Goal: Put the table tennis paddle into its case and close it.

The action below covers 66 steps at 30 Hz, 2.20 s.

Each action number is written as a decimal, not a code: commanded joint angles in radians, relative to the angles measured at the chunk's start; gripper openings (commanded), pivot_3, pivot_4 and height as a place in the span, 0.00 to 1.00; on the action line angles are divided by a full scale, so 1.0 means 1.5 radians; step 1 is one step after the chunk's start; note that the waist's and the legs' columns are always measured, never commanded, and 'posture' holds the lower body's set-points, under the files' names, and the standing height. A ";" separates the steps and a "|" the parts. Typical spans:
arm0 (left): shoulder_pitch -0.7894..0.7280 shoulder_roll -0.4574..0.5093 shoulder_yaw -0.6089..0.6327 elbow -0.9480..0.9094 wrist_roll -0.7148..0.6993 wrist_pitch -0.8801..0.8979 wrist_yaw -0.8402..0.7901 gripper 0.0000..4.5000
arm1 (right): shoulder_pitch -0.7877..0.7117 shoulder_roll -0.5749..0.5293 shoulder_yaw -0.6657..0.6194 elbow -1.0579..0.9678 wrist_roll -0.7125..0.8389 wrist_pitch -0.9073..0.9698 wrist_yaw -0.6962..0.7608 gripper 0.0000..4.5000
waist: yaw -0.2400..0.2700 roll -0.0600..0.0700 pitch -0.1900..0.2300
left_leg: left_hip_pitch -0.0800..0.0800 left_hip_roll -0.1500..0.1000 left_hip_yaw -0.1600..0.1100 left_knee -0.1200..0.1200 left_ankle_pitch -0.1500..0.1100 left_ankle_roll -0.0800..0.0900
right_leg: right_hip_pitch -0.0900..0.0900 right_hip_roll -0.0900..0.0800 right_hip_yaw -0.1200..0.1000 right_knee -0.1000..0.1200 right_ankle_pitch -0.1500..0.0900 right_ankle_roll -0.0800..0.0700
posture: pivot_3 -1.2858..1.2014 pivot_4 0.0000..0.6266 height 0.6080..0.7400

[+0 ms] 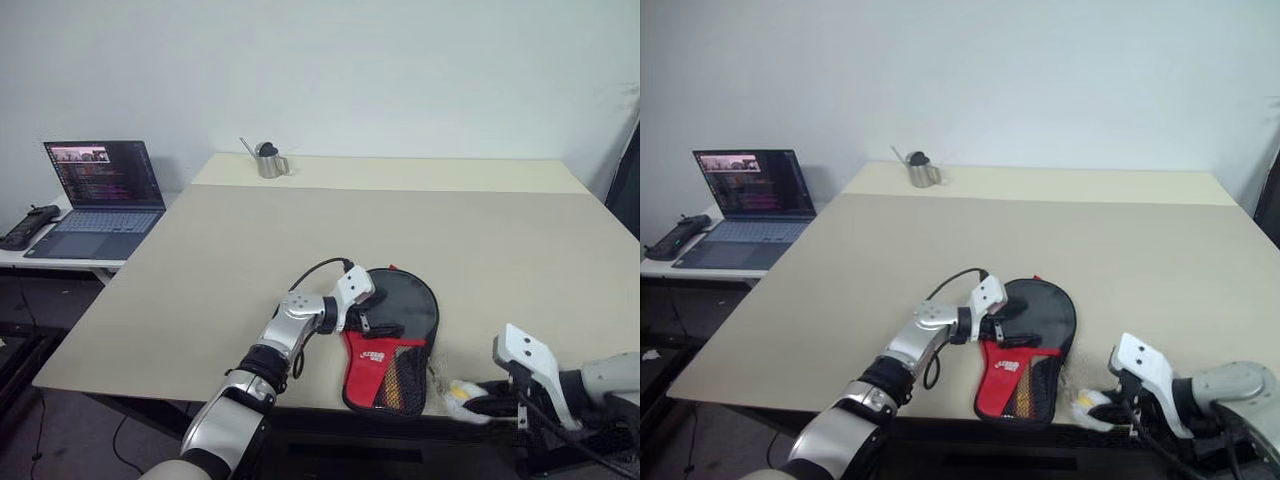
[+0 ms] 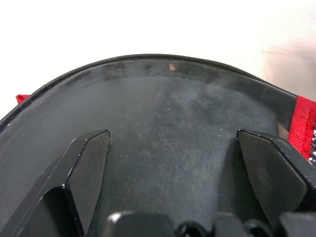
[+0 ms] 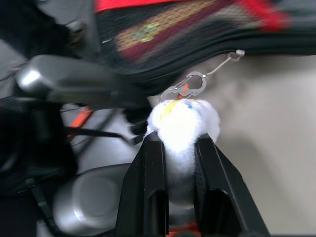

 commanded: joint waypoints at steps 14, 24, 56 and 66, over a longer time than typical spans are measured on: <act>0.020 -0.016 -0.034 0.054 0.050 0.003 0.018 1.00 | 0.108 0.047 0.066 -0.150 0.117 0.037 -0.086 0.05 | 0.001 -0.002 -0.001 | 0.000 0.000 0.000 0.000 0.000 0.000 | 0.001 0.000 -0.001 -0.001 0.000 0.000 | 0.52 0.24 1.00; 0.011 -0.022 -0.037 0.067 0.057 -0.007 0.017 1.00 | 0.064 0.090 0.084 -0.130 0.138 0.072 -0.168 0.05 | 0.001 -0.002 -0.002 | 0.000 0.000 -0.001 0.000 0.000 0.000 | 0.001 0.000 -0.001 -0.001 0.000 0.000 | 0.52 0.24 1.00; 0.125 0.074 0.014 -0.191 -0.028 0.072 -0.034 1.00 | -0.282 0.197 0.029 0.275 0.023 -0.226 -0.141 0.99 | -0.028 -0.002 -0.002 | 0.000 0.002 0.001 -0.001 -0.003 -0.002 | -0.003 0.002 0.003 0.000 0.000 -0.004 | 0.52 0.24 1.00; 0.225 0.236 0.149 -0.459 -0.128 0.199 -0.003 1.00 | -0.375 0.248 0.064 0.506 -0.075 -0.371 -0.073 0.99 | -0.045 0.000 0.004 | 0.000 0.003 0.004 -0.001 -0.005 -0.001 | -0.008 0.004 0.010 0.003 0.000 -0.005 | 0.52 0.24 1.00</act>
